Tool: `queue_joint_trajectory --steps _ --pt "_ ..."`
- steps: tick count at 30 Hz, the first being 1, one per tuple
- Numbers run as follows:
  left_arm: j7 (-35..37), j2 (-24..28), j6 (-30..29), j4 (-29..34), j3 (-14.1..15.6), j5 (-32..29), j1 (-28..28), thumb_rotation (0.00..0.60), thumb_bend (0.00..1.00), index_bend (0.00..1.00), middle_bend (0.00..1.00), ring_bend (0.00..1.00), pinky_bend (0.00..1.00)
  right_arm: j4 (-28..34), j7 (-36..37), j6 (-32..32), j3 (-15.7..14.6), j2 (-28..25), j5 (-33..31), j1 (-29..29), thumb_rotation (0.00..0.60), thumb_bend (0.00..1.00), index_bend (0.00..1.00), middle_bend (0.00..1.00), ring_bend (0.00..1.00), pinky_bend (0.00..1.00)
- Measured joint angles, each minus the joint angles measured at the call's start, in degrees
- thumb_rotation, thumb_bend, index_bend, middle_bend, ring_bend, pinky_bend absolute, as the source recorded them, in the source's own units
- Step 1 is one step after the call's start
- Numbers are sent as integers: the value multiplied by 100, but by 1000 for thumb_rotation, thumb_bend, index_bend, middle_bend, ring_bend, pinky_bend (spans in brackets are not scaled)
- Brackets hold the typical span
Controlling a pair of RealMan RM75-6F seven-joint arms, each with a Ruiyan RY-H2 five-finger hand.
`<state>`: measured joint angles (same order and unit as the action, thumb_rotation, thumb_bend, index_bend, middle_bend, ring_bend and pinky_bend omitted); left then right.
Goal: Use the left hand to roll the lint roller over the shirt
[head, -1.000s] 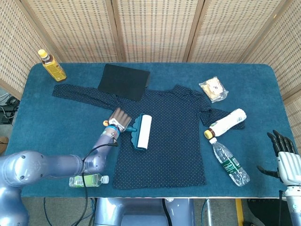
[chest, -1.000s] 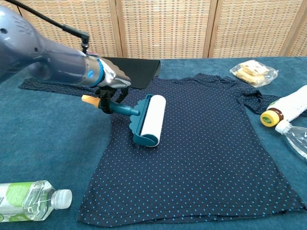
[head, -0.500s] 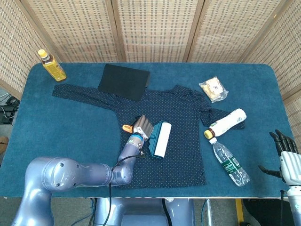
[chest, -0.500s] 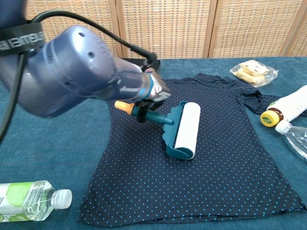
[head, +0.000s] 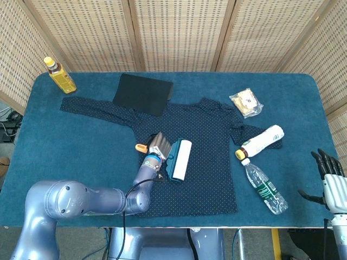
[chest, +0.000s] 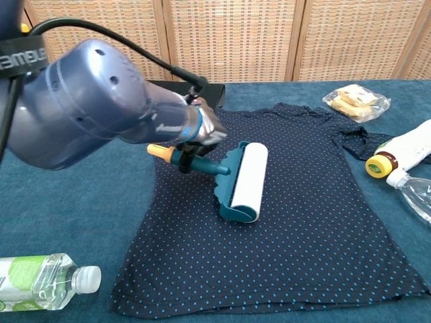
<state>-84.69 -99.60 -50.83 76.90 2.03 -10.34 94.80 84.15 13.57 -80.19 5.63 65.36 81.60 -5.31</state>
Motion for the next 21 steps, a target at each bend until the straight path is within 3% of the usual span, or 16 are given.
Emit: queue_joint_trajectory --steps 10,15,21 --pt "358 860 -40 649 734 683 -686 600 783 890 835 676 695 115 -203 -87 -40 12 101 10 600 86 0 0 0 0" --pt "689 1310 33 980 883 1081 -907 600 783 890 835 676 695 136 -214 -89 -43 11 103 8 600 86 0 0 0 0" --pt "797 1264 105 992 883 1191 -949 600 783 890 835 676 695 146 -183 -99 -44 -1 114 10 600 86 0 0 0 0"
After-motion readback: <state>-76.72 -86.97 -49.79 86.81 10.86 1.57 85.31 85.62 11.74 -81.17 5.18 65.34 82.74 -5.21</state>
